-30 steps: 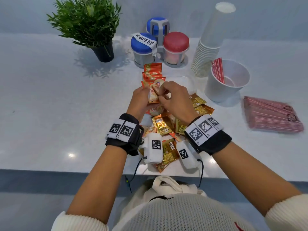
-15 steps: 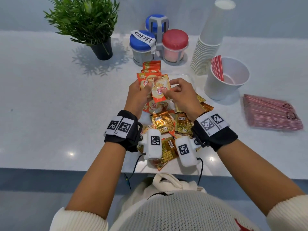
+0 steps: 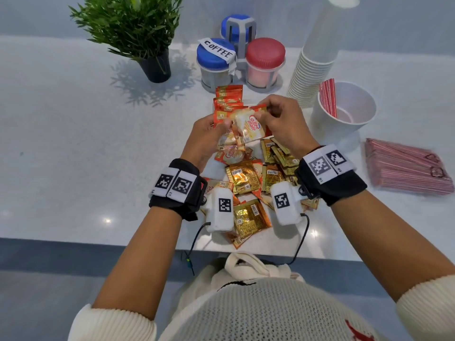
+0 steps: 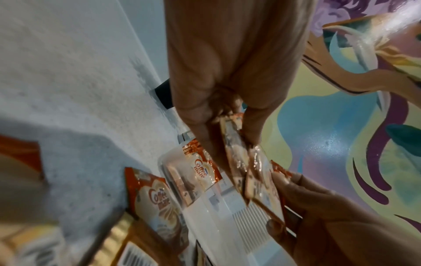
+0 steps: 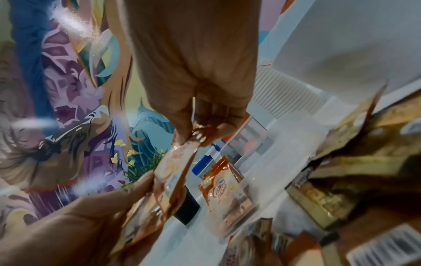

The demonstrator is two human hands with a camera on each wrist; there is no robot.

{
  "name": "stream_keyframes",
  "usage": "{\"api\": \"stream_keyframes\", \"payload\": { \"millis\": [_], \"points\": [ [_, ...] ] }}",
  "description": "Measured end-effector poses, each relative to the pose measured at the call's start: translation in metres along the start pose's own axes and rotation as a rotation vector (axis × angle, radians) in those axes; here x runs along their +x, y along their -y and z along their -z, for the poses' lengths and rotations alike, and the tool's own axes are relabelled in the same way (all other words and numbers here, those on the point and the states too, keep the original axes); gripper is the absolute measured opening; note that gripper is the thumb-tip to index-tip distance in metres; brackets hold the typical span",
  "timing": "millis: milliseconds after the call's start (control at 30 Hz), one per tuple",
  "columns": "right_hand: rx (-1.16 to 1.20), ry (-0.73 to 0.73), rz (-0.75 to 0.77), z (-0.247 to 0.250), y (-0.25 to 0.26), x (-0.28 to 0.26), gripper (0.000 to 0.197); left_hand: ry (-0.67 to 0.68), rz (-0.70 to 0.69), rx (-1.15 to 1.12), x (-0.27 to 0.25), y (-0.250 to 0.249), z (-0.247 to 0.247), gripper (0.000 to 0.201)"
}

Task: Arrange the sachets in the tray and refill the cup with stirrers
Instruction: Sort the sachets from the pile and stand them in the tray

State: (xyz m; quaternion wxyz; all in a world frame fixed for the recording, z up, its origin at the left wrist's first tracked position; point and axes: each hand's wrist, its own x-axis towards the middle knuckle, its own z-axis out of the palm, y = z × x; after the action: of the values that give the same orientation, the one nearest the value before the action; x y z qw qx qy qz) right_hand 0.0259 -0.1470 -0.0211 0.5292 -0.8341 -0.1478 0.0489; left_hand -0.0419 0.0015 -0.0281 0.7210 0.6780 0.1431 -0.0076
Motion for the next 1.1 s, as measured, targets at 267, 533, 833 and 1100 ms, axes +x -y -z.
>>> {"api": "stream_keyframes", "payload": {
  "millis": [267, 533, 833, 1100],
  "points": [
    [0.051, 0.048, -0.036, -0.004, 0.001, -0.006, 0.007, -0.031, 0.000, 0.047, 0.001, 0.000, -0.005, 0.026],
    [0.042, 0.147, -0.097, 0.002, -0.003, -0.008, 0.007, 0.009, 0.012, 0.083, -0.002, -0.001, -0.006, 0.023],
    [-0.035, 0.113, -0.050, -0.009, 0.004, -0.005, 0.016, 0.045, 0.030, 0.185, -0.003, 0.002, -0.008, 0.033],
    [-0.424, 0.468, -0.085, -0.019, -0.013, -0.026, 0.038, -0.096, 0.076, 0.144, -0.006, 0.017, 0.008, 0.029]
  ]
}}
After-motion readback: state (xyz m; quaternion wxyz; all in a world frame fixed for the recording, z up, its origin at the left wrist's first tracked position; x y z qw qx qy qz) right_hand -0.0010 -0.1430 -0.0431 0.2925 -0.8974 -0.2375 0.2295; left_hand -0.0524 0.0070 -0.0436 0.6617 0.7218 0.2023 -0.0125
